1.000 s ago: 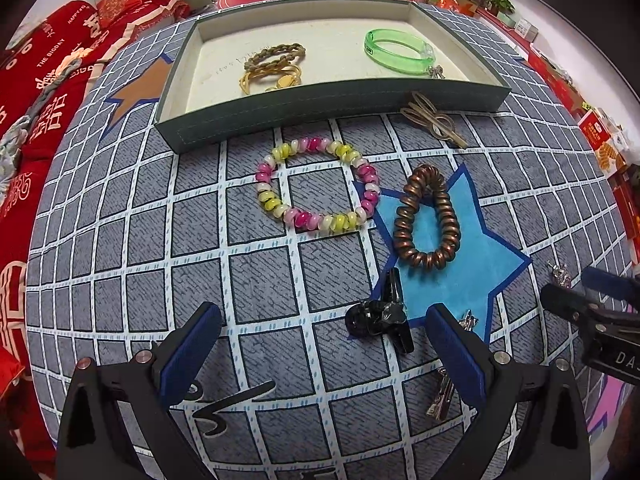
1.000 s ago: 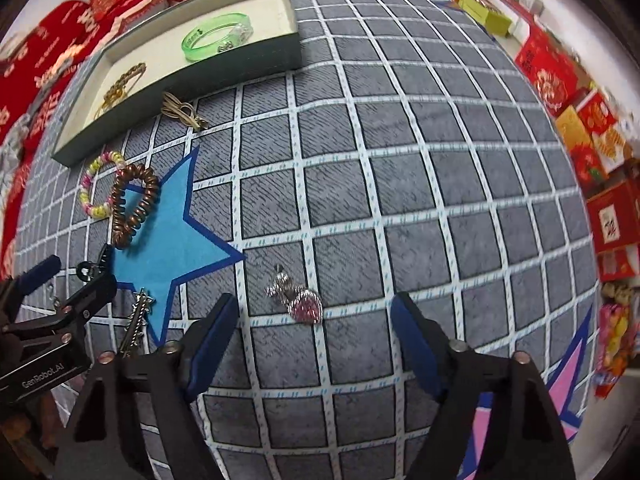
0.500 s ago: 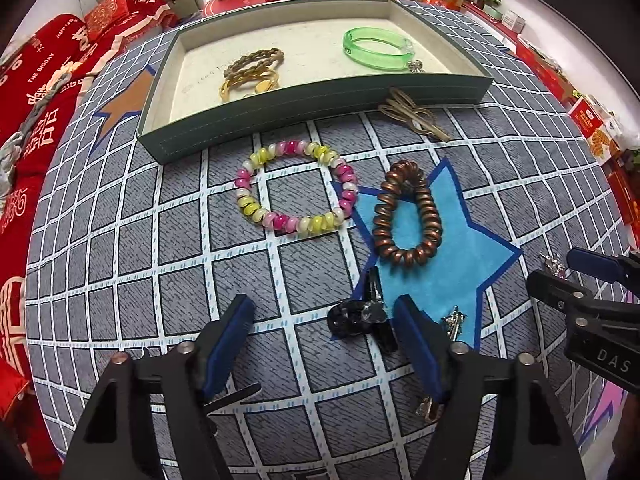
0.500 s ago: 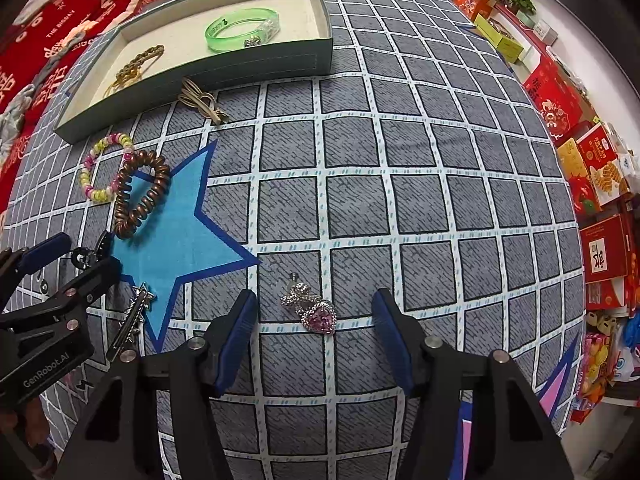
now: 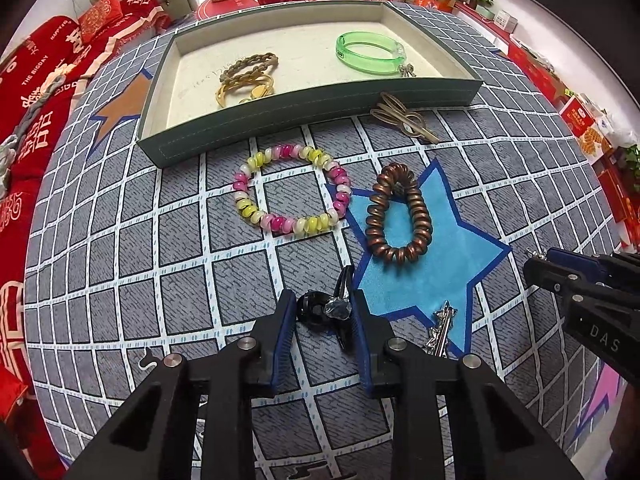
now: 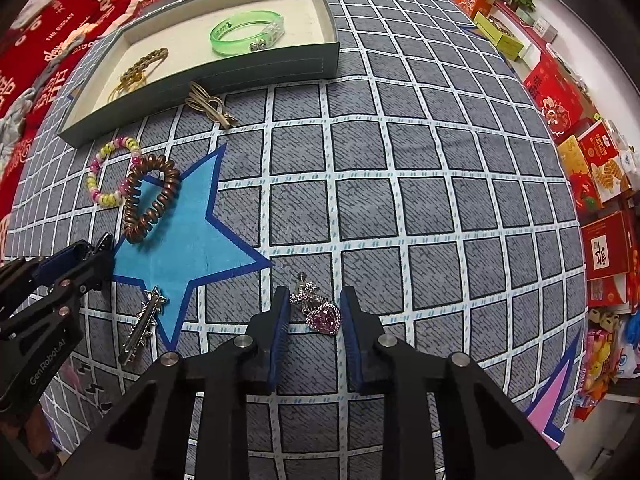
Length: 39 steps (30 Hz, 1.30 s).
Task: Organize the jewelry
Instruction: 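Grasp the black clip with the left tool while the right tool closes on the pink heart pendant, then carry the black clip into the tray with the left tool while the right tool drops the pendant there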
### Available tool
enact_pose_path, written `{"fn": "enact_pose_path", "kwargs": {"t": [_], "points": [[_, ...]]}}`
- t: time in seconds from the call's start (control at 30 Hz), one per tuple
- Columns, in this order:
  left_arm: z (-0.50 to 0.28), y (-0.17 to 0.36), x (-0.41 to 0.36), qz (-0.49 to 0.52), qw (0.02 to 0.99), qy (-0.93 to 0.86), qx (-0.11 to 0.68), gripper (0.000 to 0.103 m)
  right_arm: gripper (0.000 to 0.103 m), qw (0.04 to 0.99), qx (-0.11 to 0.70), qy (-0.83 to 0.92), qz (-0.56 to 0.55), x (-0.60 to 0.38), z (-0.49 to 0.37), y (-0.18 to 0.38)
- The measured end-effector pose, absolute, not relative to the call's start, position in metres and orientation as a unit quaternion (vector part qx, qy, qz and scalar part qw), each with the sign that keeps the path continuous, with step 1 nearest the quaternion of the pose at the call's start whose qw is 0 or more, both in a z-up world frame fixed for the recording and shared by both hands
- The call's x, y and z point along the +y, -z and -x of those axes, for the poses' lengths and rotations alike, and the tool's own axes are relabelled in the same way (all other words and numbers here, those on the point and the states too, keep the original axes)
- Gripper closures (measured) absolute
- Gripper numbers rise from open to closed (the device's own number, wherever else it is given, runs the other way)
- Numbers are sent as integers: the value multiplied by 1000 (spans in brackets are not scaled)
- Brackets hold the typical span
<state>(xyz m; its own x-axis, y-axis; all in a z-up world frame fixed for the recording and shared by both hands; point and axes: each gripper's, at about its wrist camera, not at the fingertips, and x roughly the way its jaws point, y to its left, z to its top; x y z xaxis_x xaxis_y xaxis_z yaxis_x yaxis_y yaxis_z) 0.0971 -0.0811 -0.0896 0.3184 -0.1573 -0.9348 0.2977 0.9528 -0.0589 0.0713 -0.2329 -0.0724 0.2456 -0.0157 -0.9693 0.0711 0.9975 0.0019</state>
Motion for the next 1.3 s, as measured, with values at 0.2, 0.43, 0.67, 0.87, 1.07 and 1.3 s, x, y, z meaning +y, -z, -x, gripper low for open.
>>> {"fn": "enact_pose_path", "kwargs": {"t": [0.2,0.43,0.67,0.87,1.07,1.3], "points": [[-96,86,-75,-52,809,144,568,65,75,784,616,20,-72,-262,-71,69],[-97,72,-62,-42,814,146,560,65,75,778,612,14,-137,-296,-72,59],[-106,58,-52,-27,819,147,555,65,75,777,604,6,-179,-321,-81,43],[-120,49,-45,-15,826,137,546,65,75,779,596,-4,-195,-323,-81,35],[-134,39,-37,-8,834,129,536,65,75,782,592,-13,-194,-311,-103,30],[-159,27,-32,-5,844,119,522,65,75,791,581,-28,-191,-306,-134,18]]}}
